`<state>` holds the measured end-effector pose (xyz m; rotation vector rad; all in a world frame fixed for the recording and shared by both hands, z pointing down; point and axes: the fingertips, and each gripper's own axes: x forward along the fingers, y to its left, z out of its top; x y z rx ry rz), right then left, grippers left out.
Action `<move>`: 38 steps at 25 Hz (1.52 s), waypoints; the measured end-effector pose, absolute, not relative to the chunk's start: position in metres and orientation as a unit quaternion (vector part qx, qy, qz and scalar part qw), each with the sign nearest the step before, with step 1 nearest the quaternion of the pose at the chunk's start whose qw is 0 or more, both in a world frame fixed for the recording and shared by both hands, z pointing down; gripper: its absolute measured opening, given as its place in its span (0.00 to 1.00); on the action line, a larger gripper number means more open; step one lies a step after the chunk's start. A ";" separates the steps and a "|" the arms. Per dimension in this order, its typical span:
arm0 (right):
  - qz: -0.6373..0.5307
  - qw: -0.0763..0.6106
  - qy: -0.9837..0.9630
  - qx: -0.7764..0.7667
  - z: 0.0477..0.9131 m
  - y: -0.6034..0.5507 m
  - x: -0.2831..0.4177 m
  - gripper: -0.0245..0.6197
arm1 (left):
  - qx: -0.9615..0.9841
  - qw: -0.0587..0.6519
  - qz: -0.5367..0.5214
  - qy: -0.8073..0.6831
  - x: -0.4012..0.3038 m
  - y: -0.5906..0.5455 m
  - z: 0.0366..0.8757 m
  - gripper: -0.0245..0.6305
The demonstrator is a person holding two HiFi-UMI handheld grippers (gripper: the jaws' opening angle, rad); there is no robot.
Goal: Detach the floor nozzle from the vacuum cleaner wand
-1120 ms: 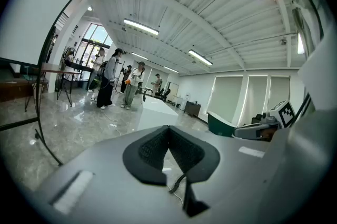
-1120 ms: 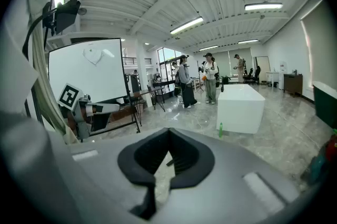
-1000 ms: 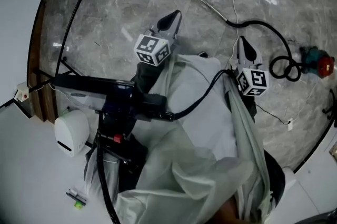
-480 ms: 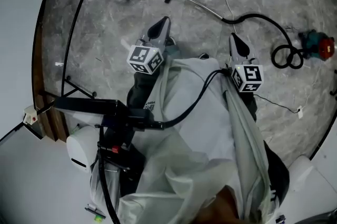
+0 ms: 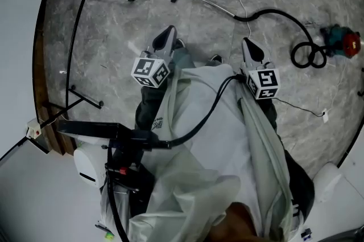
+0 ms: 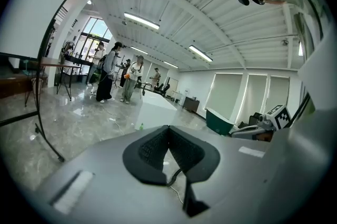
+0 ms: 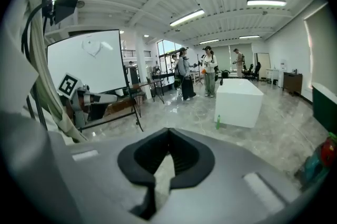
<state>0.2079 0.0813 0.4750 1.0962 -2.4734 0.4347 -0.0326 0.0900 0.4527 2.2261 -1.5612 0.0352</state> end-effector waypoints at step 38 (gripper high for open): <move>0.217 0.469 -0.834 0.194 0.983 -0.238 -0.023 0.33 | 0.702 0.476 0.086 -0.523 -0.237 -0.168 0.870 0.04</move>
